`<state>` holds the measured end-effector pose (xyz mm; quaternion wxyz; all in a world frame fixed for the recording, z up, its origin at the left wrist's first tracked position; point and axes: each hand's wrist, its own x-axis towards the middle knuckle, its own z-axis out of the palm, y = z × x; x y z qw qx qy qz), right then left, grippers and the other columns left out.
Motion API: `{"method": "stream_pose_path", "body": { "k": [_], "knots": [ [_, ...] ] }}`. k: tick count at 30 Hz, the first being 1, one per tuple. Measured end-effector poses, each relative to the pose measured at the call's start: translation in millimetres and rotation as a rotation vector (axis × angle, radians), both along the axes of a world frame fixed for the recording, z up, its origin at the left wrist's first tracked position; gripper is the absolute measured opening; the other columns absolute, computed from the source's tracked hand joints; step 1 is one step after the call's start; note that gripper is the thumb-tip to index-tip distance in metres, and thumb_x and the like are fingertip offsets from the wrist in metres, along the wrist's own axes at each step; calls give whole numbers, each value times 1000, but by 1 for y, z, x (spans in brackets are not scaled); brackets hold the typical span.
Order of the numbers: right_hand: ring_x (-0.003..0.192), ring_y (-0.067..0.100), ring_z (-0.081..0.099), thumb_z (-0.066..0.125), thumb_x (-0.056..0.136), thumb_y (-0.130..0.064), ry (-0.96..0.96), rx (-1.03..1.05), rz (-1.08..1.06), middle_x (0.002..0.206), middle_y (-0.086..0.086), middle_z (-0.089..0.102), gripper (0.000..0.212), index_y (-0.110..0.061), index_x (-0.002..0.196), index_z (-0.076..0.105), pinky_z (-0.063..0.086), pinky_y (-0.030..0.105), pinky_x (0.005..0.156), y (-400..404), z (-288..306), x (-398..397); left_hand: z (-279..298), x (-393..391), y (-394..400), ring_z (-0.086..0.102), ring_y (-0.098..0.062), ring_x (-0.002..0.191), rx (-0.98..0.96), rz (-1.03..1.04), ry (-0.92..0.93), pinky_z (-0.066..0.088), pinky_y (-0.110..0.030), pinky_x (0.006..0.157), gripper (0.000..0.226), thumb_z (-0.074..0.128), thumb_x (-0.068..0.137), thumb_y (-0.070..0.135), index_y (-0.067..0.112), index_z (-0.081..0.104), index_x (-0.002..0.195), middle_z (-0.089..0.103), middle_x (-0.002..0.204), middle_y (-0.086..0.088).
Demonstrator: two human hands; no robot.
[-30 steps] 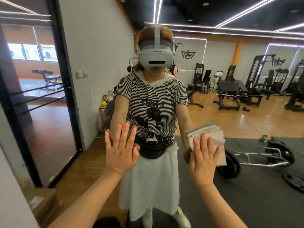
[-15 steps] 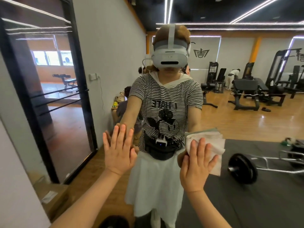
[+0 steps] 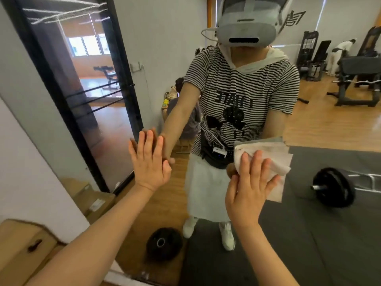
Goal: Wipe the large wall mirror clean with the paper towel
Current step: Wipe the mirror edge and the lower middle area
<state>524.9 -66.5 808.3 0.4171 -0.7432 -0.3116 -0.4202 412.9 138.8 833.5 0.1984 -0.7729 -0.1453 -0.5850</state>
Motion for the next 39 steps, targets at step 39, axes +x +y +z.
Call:
{"method": "stream_pose_path", "body": {
  "k": [39],
  "knots": [
    [142,36,13,33,94,-16,107,172,-216,155,26,22,57,-3,149,26,10,58,111,187,9,-124,-13,-144,202,-3,-18,150,47,-127,126,1,-52,117,59,15,101,37,20,1,156,-8,163,1]
  ]
}}
